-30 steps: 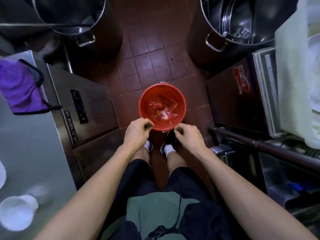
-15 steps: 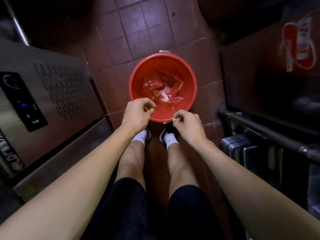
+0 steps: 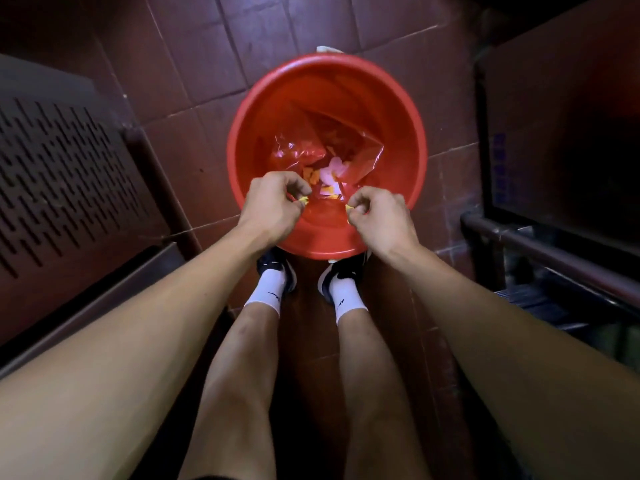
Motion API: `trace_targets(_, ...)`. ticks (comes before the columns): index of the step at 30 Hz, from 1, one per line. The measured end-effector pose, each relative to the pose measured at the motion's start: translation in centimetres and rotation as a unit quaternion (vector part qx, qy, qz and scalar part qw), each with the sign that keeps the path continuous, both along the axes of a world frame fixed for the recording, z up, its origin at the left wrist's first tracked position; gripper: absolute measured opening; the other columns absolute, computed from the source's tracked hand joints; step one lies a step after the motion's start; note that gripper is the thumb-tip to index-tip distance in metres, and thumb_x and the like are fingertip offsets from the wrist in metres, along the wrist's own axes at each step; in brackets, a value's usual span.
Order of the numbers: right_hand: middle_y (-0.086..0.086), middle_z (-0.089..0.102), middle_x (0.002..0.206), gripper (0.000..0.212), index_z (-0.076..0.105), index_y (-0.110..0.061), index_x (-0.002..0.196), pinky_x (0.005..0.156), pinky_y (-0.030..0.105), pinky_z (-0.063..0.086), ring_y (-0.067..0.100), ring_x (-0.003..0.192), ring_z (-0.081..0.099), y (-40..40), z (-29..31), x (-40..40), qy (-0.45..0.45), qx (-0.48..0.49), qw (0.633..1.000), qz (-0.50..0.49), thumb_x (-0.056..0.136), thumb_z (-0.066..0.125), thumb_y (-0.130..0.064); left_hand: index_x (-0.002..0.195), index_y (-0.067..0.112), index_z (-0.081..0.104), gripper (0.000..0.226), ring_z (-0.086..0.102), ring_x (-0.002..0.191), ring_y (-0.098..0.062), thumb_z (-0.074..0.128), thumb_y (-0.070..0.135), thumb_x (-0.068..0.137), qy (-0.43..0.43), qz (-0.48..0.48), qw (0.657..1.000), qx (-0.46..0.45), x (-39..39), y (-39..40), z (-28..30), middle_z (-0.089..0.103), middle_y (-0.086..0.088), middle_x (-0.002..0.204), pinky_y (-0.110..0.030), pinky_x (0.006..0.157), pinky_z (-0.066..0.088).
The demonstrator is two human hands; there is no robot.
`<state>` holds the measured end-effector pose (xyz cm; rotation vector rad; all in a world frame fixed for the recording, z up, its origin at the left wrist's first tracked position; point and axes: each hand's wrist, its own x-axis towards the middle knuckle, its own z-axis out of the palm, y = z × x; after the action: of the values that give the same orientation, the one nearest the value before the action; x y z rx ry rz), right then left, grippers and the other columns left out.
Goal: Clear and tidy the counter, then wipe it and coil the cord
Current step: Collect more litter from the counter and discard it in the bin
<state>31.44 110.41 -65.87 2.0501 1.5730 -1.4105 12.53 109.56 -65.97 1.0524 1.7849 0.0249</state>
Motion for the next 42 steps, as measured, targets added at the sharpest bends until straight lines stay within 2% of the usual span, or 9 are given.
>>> trace_targets(4, -0.01, 0.07, 0.084, 0.016, 0.073, -0.025, 0.095, 0.065, 0.002, 0.035, -0.01, 0.073, 0.054, -0.3, -1.1, -0.9, 0.021, 0.009, 0.999, -0.049, 0.089, 0.06, -0.017, 0.096, 0.023, 0.074, 0.019, 0.064, 0.086, -0.013, 0.073, 0.008, 0.085, -0.013, 0.009, 1.0, 0.001, 0.4, -0.1, -0.6, 0.072, 0.007, 0.093, -0.024, 0.083, 0.05)
trace_targets(6, -0.009, 0.07, 0.085, 0.017, 0.075, -0.023, 0.097, 0.065, -0.003, 0.033, -0.005, 0.07, 0.054, -0.3, -1.0, -1.0, 0.029, 0.012, 0.997, -0.072, 0.09, 0.061, -0.015, 0.096, 0.025, 0.074, 0.02, 0.065, 0.089, -0.014, 0.074, 0.009, 0.084, -0.016, 0.008, 1.0, 0.002, 0.5, -0.2, -0.4, 0.072, 0.007, 0.094, -0.025, 0.085, 0.051)
trace_targets(8, -0.007, 0.071, 0.088, 0.018, 0.075, -0.021, 0.098, 0.07, 0.003, 0.038, 0.0, 0.074, 0.057, -0.3, -0.5, -0.9, 0.03, 0.002, 0.997, -0.069, 0.09, 0.061, -0.014, 0.097, 0.025, 0.073, 0.021, 0.066, 0.093, -0.016, 0.074, 0.01, 0.083, -0.021, 0.004, 1.0, 0.0, 0.4, -0.3, 0.1, 0.072, 0.006, 0.097, -0.031, 0.091, 0.053)
trace_targets(13, -0.003, 0.073, 0.102, 0.017, 0.073, -0.023, 0.102, 0.098, 0.028, 0.048, 0.017, 0.107, 0.063, -0.2, 1.1, 0.1, 0.028, -0.032, 0.999, -0.023, 0.091, 0.061, -0.018, 0.104, 0.029, 0.07, 0.022, 0.064, 0.097, -0.019, 0.074, 0.019, 0.085, -0.01, -0.052, 0.998, -0.02, -0.4, -0.2, 2.0, 0.07, 0.006, 0.105, -0.038, 0.092, 0.053)
trace_targets(16, -0.004, 0.072, 0.105, 0.016, 0.072, -0.025, 0.104, 0.094, 0.022, 0.043, 0.018, 0.108, 0.061, 0.1, 2.8, 0.7, 0.019, -0.039, 0.999, 0.013, 0.091, 0.062, -0.022, 0.119, 0.032, 0.065, 0.031, 0.062, 0.112, -0.025, 0.069, 0.031, 0.088, 0.014, -0.155, 0.987, -0.043, -0.8, 0.0, 3.7, 0.068, 0.003, 0.12, -0.041, 0.097, 0.052)
trace_targets(19, -0.002, 0.071, 0.113, 0.019, 0.071, -0.028, 0.108, 0.093, 0.027, 0.045, 0.022, 0.111, 0.06, 0.6, 5.4, 0.9, 0.005, -0.031, 0.998, 0.055, 0.091, 0.062, -0.026, 0.131, 0.033, 0.058, 0.039, 0.06, 0.119, -0.027, 0.059, 0.042, 0.094, 0.054, -0.244, 0.967, -0.042, -0.8, 0.2, 6.3, 0.064, 0.001, 0.13, -0.043, 0.097, 0.051)
trace_targets(25, 0.003, 0.067, 0.123, 0.032, 0.066, -0.03, 0.121, 0.1, 0.041, 0.049, 0.029, 0.118, 0.057, 1.7, 12.3, 1.0, -0.01, -0.025, 0.987, 0.159, 0.09, 0.061, -0.027, 0.136, 0.03, 0.054, 0.04, 0.057, 0.123, -0.03, 0.047, 0.045, 0.099, 0.106, -0.274, 0.956, -0.021, -0.8, 0.2, 13.8, 0.061, -0.002, 0.135, -0.044, 0.095, 0.05)
trace_targets(35, 0.004, 0.07, 0.122, 0.037, 0.066, -0.029, 0.123, 0.098, 0.041, 0.051, 0.028, 0.116, 0.062, 2.5, 26.6, 1.4, 0.012, 0.011, 0.97, 0.241, 0.086, 0.063, -0.028, 0.135, 0.027, 0.056, 0.04, 0.057, 0.123, -0.027, 0.047, 0.044, 0.099, 0.123, -0.197, 0.973, 0.004, -0.6, -3.0, 29.1, 0.062, -0.001, 0.134, -0.044, 0.097, 0.049)
trace_targets(42, 0.002, 0.071, 0.118, 0.032, 0.067, -0.027, 0.122, 0.088, 0.035, 0.052, 0.027, 0.109, 0.065, 2.2, 32.8, -2.0, 0.033, 0.051, 0.941, 0.334, 0.091, 0.059, -0.029, 0.136, 0.027, 0.054, 0.042, 0.057, 0.122, -0.026, 0.046, 0.048, 0.099, 0.138, -0.063, 0.988, 0.025, -2.3, -6.9, 35.8, 0.061, 0.0, 0.133, -0.044, 0.097, 0.05)
